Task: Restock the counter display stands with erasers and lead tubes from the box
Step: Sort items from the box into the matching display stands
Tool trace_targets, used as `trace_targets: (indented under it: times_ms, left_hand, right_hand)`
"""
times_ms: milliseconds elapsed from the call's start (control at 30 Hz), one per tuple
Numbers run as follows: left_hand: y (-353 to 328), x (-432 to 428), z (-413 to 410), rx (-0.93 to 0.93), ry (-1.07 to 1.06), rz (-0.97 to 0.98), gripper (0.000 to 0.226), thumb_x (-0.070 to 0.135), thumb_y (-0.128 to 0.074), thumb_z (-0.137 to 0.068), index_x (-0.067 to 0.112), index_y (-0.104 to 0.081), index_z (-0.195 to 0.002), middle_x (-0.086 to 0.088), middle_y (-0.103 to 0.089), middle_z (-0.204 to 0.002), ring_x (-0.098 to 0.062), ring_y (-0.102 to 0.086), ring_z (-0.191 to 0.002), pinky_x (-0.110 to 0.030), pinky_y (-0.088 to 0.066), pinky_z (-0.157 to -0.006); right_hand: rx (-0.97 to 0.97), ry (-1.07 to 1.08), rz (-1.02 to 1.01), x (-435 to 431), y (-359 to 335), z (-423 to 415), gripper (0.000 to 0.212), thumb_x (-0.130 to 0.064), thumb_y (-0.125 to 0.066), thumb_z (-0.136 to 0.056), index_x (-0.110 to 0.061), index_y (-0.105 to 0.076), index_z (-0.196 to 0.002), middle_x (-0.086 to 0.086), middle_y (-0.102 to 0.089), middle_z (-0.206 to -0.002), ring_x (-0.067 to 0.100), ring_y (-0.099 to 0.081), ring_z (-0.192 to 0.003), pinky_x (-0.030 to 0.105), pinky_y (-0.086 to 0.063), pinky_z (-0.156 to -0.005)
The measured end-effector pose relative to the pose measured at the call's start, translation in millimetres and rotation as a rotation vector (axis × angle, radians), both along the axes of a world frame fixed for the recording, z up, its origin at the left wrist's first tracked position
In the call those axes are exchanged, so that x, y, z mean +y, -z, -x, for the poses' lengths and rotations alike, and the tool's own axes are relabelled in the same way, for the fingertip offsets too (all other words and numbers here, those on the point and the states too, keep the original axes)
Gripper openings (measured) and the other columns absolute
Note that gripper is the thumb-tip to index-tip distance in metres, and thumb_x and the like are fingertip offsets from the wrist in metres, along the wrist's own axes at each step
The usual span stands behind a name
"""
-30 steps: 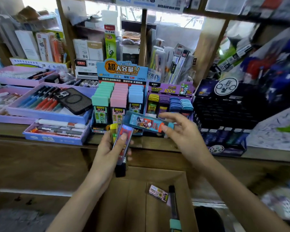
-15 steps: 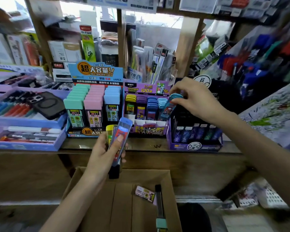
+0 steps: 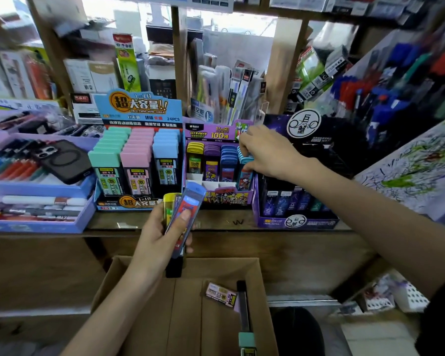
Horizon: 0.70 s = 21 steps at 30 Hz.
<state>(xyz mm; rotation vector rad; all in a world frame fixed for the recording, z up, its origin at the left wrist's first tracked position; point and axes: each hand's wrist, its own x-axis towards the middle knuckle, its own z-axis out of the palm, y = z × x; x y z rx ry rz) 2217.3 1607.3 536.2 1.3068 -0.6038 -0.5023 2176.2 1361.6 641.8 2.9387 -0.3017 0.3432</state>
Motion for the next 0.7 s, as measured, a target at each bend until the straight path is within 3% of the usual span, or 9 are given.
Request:
trace_targets:
  times_ms: [167,233,300,367,500,567,700]
  left_hand:
    - [2,-3,0,-0.009,0.010,0.009,0.037,0.042,-0.062,-0.077,0.022,-0.056,-0.107,0.007,-0.061,-0.071,-0.011,-0.055,-0.056,-0.026,-0.050,-0.049]
    - [1,-4,1,-0.003,0.020,0.021,0.034,0.044,-0.062,-0.077,0.024,-0.057,-0.105,0.008,-0.060,-0.072,-0.011,-0.055,-0.056,-0.026,-0.050,-0.050]
    - [0,-7,2,0.005,0.030,0.031,0.032,0.044,-0.062,-0.077,0.025,-0.057,-0.103,0.008,-0.061,-0.071,-0.011,-0.055,-0.055,-0.025,-0.050,-0.050]
    - [-1,-10,4,0.011,0.044,0.036,0.034,0.045,-0.063,-0.078,0.024,-0.056,-0.104,0.006,-0.063,-0.072,-0.010,-0.056,-0.055,-0.025,-0.049,-0.049]
    - [-3,-18,11,0.002,0.080,0.014,0.039,0.047,-0.064,-0.078,0.023,-0.054,-0.107,0.004,-0.064,-0.073,-0.010,-0.056,-0.054,-0.026,-0.050,-0.049]
    - [-3,-20,14,-0.006,0.084,-0.004,0.039,0.045,-0.060,-0.075,0.023,-0.053,-0.106,0.003,-0.064,-0.071,-0.010,-0.056,-0.053,-0.027,-0.051,-0.048]
    - [-7,-21,16,0.010,0.082,-0.020,0.040,0.044,-0.058,-0.075,0.019,-0.052,-0.106,0.003,-0.064,-0.067,-0.010,-0.056,-0.052,-0.026,-0.049,-0.048]
  right_hand:
    - [0.048,0.024,-0.056,2,-13,4,0.040,-0.037,-0.075,-0.074,-0.016,-0.049,-0.096,0.003,-0.044,-0.103,0.026,-0.040,-0.108,0.034,-0.032,-0.078]
    - [-0.020,-0.031,-0.144,9,-18,14,0.036,-0.036,-0.071,-0.079,-0.015,-0.054,-0.103,0.002,-0.046,-0.104,0.021,-0.039,-0.103,0.031,-0.032,-0.081]
    - [-0.153,-0.095,-0.337,23,-17,30,0.026,-0.037,-0.065,-0.084,-0.018,-0.058,-0.100,-0.003,-0.053,-0.098,0.011,-0.044,-0.089,0.019,-0.034,-0.075]
    - [-0.224,-0.096,-0.654,45,-10,45,0.023,-0.041,-0.062,-0.085,-0.021,-0.060,-0.096,-0.008,-0.060,-0.089,0.004,-0.054,-0.079,0.011,-0.041,-0.068]
    - [-0.153,0.002,-1.139,74,18,53,0.019,-0.034,-0.064,-0.085,-0.021,-0.059,-0.098,-0.004,-0.066,-0.080,0.010,-0.065,-0.071,0.026,-0.051,-0.065]
    - [-0.152,-0.001,-1.259,80,29,52,0.009,-0.020,-0.065,-0.087,-0.019,-0.058,-0.093,-0.004,-0.066,-0.072,0.006,-0.064,-0.063,0.021,-0.050,-0.057]
    - [-0.175,-0.013,-1.273,80,31,47,0.008,-0.010,-0.065,-0.086,-0.014,-0.060,-0.090,0.000,-0.067,-0.072,0.006,-0.064,-0.060,0.018,-0.049,-0.053]
